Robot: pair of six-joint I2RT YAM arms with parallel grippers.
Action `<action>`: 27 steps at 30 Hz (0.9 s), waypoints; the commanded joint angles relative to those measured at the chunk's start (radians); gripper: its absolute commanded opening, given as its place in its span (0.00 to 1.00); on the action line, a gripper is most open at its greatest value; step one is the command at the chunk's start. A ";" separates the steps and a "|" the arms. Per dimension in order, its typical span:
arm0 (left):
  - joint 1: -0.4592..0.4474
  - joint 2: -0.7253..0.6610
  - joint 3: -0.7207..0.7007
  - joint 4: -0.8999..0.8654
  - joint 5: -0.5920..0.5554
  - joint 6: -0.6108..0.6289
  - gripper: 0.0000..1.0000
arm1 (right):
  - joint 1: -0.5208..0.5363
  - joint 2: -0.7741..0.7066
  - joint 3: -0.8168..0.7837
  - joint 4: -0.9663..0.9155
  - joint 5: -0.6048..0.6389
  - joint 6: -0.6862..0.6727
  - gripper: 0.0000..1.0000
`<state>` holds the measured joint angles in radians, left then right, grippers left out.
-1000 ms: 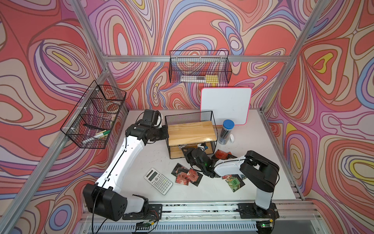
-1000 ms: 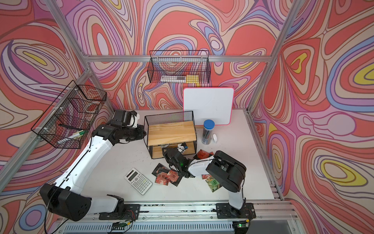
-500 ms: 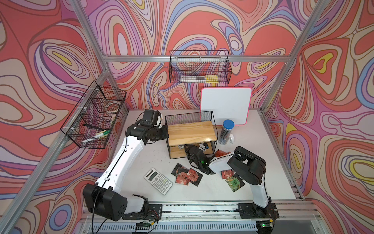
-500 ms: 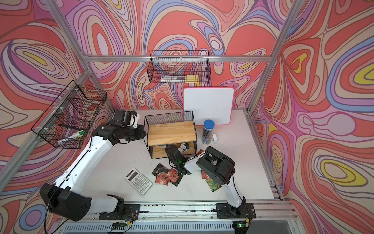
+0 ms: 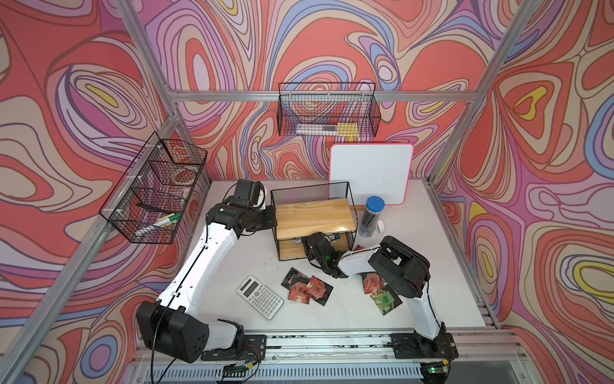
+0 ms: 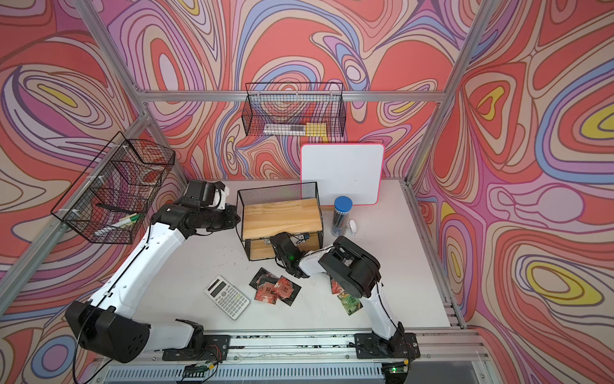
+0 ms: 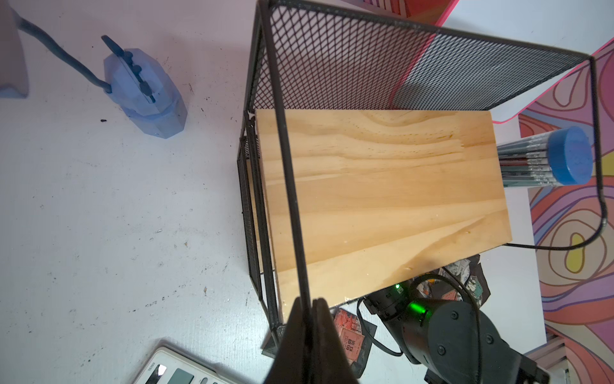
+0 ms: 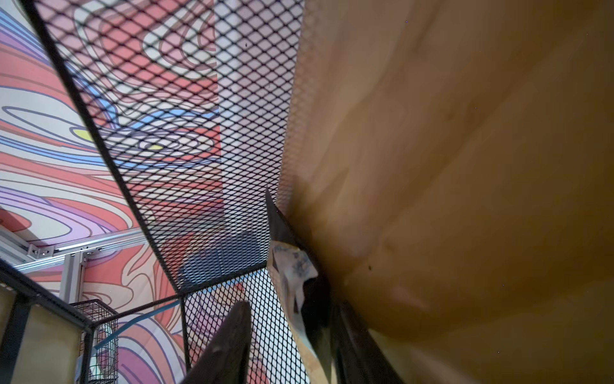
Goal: Remove the tea bags from the shelf
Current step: Pick up the tea bag from the shelf.
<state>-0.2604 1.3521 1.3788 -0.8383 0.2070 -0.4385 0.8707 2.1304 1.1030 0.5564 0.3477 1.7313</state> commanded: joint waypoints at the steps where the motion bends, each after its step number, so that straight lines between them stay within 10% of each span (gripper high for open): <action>1: -0.008 0.022 -0.015 -0.054 0.033 0.052 0.00 | -0.012 0.058 0.010 -0.086 -0.019 0.046 0.41; 14: -0.008 0.025 -0.015 -0.057 0.030 0.058 0.00 | -0.019 0.060 -0.014 -0.053 -0.007 0.094 0.01; 27: -0.008 0.034 -0.004 -0.052 0.032 0.052 0.00 | -0.010 -0.070 -0.051 -0.079 -0.020 0.117 0.00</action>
<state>-0.2604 1.3560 1.3800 -0.8371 0.2077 -0.4377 0.8616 2.1075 1.0725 0.5167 0.3344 1.7908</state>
